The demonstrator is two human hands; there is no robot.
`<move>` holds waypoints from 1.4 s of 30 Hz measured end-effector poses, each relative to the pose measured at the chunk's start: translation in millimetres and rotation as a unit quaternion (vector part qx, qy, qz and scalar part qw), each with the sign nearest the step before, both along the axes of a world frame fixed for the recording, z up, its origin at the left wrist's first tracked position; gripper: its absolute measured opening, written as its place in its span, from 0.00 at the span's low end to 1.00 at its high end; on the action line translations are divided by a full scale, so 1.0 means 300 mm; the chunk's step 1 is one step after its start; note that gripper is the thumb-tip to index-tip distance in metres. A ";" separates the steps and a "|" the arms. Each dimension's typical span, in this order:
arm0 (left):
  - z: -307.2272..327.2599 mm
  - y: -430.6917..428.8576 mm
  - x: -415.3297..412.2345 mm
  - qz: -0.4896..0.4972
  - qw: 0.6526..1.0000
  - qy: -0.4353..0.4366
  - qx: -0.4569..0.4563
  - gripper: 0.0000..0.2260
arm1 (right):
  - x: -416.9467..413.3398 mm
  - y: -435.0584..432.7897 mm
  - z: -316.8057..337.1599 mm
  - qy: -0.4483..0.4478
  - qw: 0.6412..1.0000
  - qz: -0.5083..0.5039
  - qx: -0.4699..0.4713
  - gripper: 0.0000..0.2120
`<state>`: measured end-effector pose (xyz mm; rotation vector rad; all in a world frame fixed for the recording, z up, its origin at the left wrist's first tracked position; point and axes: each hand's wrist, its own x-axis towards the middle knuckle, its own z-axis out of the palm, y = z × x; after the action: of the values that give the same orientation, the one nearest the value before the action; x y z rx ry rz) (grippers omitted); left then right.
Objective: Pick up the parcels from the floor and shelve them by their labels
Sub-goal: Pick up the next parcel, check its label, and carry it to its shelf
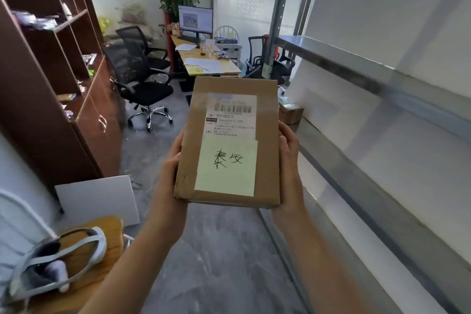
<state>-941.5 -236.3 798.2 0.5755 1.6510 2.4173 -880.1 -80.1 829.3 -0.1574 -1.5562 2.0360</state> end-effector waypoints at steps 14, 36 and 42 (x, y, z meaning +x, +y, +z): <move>0.032 -0.025 -0.588 0.053 0.997 0.031 -0.053 0.21 | -0.653 0.004 -0.009 0.020 0.997 0.053 -0.044 0.12; 0.125 0.531 -1.431 0.069 0.997 -0.005 -0.030 0.24 | -1.522 0.571 0.049 0.023 0.994 0.084 -0.059 0.13; 0.087 0.664 -1.605 0.014 0.999 -0.014 -0.025 0.21 | -1.637 0.680 0.034 0.007 0.998 0.020 -0.067 0.13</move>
<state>-1423.1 -37.1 824.2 0.5124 1.7150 2.3841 -1371.2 124.1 839.4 -0.1629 -1.4241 2.1693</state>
